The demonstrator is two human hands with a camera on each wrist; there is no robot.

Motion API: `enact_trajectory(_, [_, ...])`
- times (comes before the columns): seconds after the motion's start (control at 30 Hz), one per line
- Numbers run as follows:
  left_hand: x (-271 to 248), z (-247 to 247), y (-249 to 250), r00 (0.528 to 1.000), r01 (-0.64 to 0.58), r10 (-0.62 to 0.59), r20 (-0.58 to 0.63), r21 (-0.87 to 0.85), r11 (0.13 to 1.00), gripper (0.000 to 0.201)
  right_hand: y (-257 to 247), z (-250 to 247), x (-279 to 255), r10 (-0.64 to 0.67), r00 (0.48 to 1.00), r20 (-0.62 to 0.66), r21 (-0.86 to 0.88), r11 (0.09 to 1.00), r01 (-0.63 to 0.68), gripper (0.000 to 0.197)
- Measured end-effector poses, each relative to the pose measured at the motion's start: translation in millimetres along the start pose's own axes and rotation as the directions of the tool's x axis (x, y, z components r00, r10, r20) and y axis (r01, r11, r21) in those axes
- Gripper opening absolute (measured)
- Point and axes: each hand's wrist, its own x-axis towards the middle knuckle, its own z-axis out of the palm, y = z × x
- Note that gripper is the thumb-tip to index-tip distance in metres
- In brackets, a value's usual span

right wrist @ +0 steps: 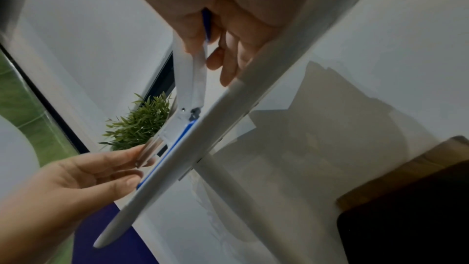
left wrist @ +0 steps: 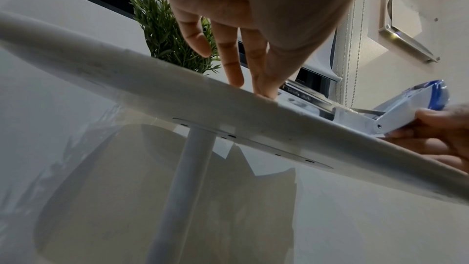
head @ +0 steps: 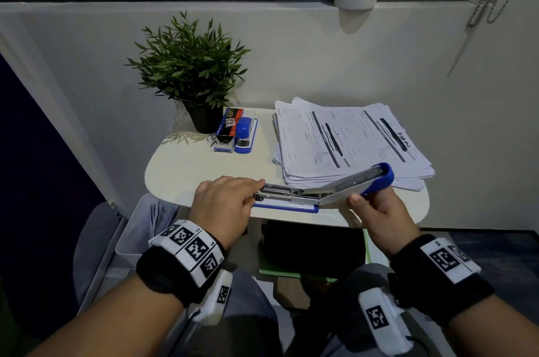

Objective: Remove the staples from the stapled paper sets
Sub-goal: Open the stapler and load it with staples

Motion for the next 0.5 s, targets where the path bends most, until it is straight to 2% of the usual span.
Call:
enact_trajectory(0.13, [-0.7,2.3,-0.4,1.000,-0.002,0.002,-0.020,-0.005,1.000,0.044,-10.9,-2.1,0.0,0.036,0.997,0.064,0.201,0.978,-0.048,0.008])
enact_trajectory(0.23, [0.2,1.0,2.5,1.000,-0.006,0.006,-0.005,0.013,1.000,0.039,-21.3,-3.9,-1.9,0.050,0.994,0.093,0.306,0.949,-0.077,0.048])
enact_trajectory(0.3, [1.1,-0.8,3.9,0.999,0.010,-0.012,0.033,0.034,0.999,0.027,-25.3,-4.6,-0.8,0.076,0.994,0.081,0.388,0.916,-0.102,0.065])
enact_trajectory(0.33, [1.3,-1.5,3.8,0.999,0.012,-0.014,0.042,0.048,0.999,0.024,-26.9,-4.7,0.2,0.047,0.998,0.051,0.364,0.929,-0.062,0.063])
enact_trajectory(0.4, [1.1,-2.3,2.2,1.000,-0.006,0.004,0.031,0.079,0.997,0.025,-32.8,-3.0,1.1,-0.061,0.998,0.007,0.201,0.978,0.058,0.051])
enact_trajectory(0.5, [1.3,-0.8,1.3,0.999,-0.025,0.022,0.025,0.114,0.993,0.026,-40.6,4.3,3.1,-0.137,0.990,0.046,-0.048,0.989,0.139,0.050])
